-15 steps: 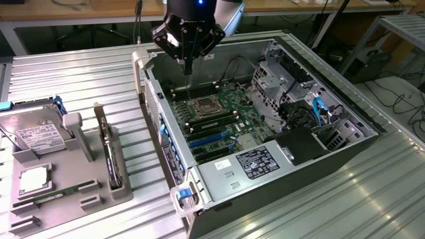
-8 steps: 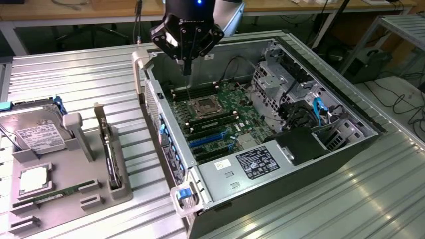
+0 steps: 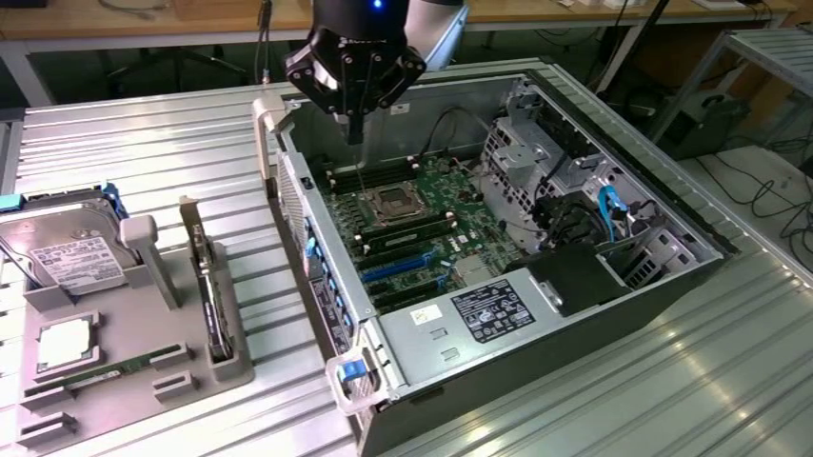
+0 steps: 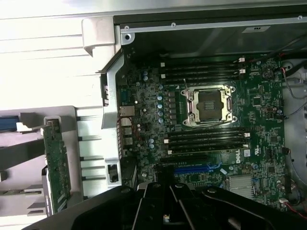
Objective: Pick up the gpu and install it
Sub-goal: 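Reach for the gpu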
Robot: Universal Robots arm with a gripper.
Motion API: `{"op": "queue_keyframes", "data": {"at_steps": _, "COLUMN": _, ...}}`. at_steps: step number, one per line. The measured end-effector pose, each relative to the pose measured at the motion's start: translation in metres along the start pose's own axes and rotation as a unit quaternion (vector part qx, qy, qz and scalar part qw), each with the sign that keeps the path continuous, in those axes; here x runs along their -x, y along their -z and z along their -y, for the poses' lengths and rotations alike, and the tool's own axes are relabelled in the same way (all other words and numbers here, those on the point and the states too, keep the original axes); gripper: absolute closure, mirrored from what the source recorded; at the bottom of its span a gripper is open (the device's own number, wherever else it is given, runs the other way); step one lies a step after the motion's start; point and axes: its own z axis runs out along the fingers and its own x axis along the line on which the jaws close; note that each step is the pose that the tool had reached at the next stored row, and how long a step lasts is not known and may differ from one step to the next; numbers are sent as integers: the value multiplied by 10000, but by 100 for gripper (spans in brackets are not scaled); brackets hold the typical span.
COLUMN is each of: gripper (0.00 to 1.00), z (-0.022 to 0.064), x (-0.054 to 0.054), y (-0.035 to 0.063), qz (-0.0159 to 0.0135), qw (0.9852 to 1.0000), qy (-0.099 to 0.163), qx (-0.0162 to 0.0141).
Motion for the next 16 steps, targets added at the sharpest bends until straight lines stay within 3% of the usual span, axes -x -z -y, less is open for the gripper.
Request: {"op": "queue_keyframes", "data": {"at_steps": 16, "gripper": 89, "z": 5, "x": -68, "y": 1, "qz": 0, "qw": 10000, "qy": 0, "qx": 0}}
